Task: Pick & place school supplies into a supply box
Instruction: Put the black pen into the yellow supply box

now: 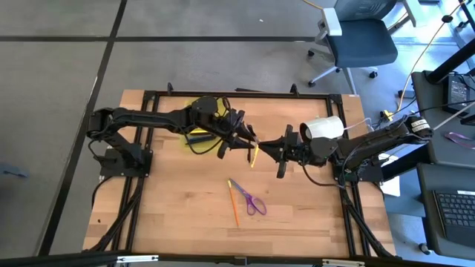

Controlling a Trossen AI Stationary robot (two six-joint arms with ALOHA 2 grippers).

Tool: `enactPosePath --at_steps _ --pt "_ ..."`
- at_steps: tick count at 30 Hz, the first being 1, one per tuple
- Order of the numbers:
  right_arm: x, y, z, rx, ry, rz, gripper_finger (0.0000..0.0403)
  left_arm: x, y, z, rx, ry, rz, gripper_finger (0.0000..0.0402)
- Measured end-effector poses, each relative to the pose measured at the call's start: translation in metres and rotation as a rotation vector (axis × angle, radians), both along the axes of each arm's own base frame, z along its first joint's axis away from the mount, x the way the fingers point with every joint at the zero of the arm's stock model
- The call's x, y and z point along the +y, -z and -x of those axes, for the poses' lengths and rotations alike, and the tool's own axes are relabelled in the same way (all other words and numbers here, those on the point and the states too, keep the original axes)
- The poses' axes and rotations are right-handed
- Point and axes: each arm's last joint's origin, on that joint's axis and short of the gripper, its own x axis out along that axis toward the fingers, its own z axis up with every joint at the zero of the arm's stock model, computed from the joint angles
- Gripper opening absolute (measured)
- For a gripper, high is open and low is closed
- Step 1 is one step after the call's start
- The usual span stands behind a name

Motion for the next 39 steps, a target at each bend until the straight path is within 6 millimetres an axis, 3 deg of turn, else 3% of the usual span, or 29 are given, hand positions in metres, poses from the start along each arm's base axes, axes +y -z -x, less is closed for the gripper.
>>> enactPosePath --at_steps 19,31,39 --pt "0.0 -0.001 0.0 -0.017 0.004 -0.028 0.0048 0.002 -0.011 -0.001 -0.109 -0.069 -0.009 0.0124" --pt "0.0 -0.001 0.0 -0.02 0.0 -0.026 0.0048 0.002 -0.011 -0.001 -0.117 -0.069 -0.028 0.0027" --pt "0.001 -0.001 0.0 -0.008 -0.038 -0.009 0.0063 0.001 -0.011 -0.001 -0.117 -0.06 -0.031 0.0029"
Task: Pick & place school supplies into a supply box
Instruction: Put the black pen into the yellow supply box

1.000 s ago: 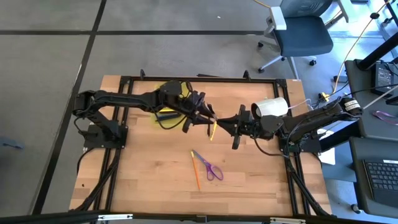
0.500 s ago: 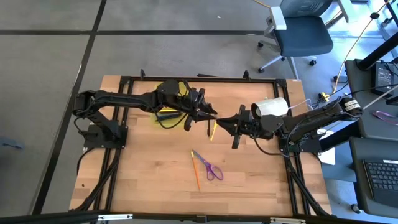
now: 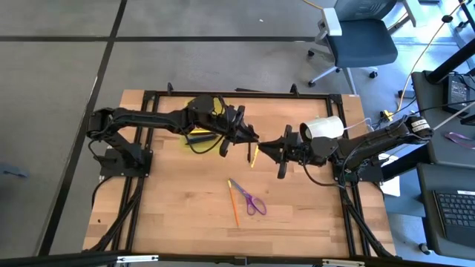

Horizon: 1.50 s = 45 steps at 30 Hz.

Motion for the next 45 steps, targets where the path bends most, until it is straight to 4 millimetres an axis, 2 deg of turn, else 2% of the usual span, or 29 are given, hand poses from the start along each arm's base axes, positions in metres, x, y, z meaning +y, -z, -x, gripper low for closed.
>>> enactPosePath --at_steps 7,12,19,28,39,45 --pt "0.0 0.016 0.002 0.159 0.001 -0.017 0.0127 0.004 0.002 0.001 0.019 -0.007 0.007 0.0028" --pt "-0.001 0.03 0.006 0.291 0.015 -0.043 0.0149 0.013 0.006 0.008 0.123 -0.041 0.01 0.0028" --pt "-0.002 0.04 0.01 0.376 0.047 -0.118 0.0151 0.031 0.017 0.034 0.384 -0.154 -0.001 0.0028" --pt "-0.007 0.041 0.009 0.379 0.074 -0.147 0.0151 0.049 0.048 0.068 0.831 -0.371 -0.052 0.0028" --pt "-0.018 0.04 0.008 0.362 0.13 -0.202 0.0152 0.074 0.066 0.1 1.122 -0.483 0.022 0.0028" --pt "-0.021 0.04 0.007 0.362 0.143 -0.202 0.0152 0.086 0.085 0.103 1.249 -0.476 0.045 0.0028"
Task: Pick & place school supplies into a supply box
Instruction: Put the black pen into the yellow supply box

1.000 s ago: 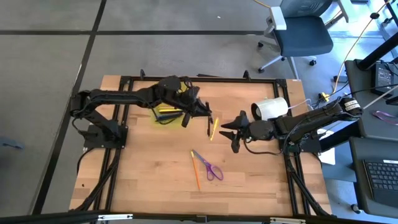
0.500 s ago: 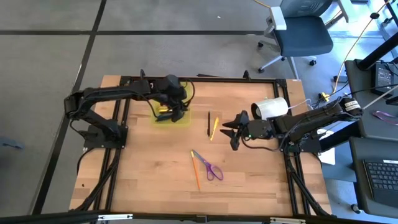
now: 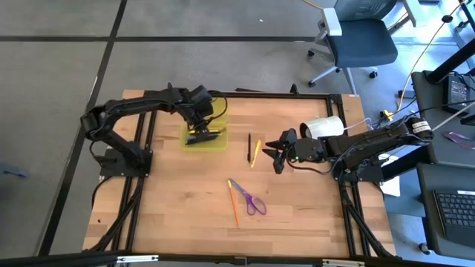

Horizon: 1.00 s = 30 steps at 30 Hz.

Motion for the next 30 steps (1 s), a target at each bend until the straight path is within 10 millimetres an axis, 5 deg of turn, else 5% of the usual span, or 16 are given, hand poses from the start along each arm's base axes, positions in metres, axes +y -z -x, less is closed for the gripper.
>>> enactPosePath --at_steps 16,30 --pt "0.0 0.001 0.0 0.004 0.002 -0.002 0.0152 0.007 0.061 -0.015 0.251 0.117 0.109 0.0028" --pt "0.0 0.002 0.001 0.021 0.002 -0.001 0.0152 0.005 0.071 -0.017 0.305 0.136 0.14 0.0057"
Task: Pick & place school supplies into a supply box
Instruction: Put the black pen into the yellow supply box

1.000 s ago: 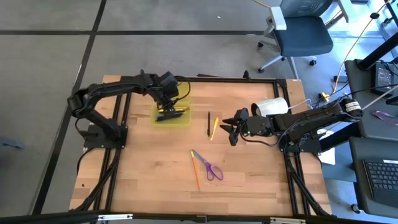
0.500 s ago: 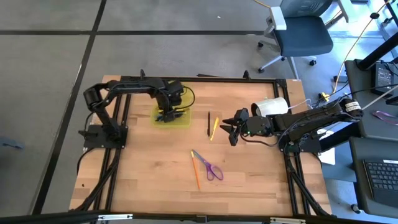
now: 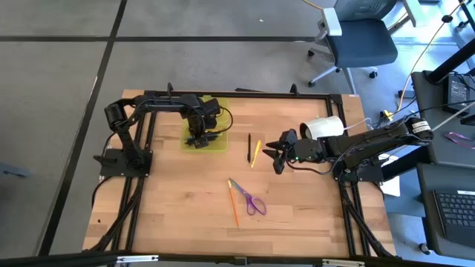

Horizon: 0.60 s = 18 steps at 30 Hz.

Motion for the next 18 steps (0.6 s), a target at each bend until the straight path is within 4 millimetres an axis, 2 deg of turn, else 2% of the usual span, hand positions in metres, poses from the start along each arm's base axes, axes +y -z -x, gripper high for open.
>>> enactPosePath --at_steps 12,18 --pt "0.0 0.002 0.001 0.013 0.01 -0.017 0.0152 -0.001 -0.002 0.0 -0.008 -0.009 0.013 0.0096" --pt "-0.007 0.016 0.001 0.107 0.08 -0.081 0.0152 -0.003 -0.025 0.005 -0.094 -0.024 -0.032 0.0098"
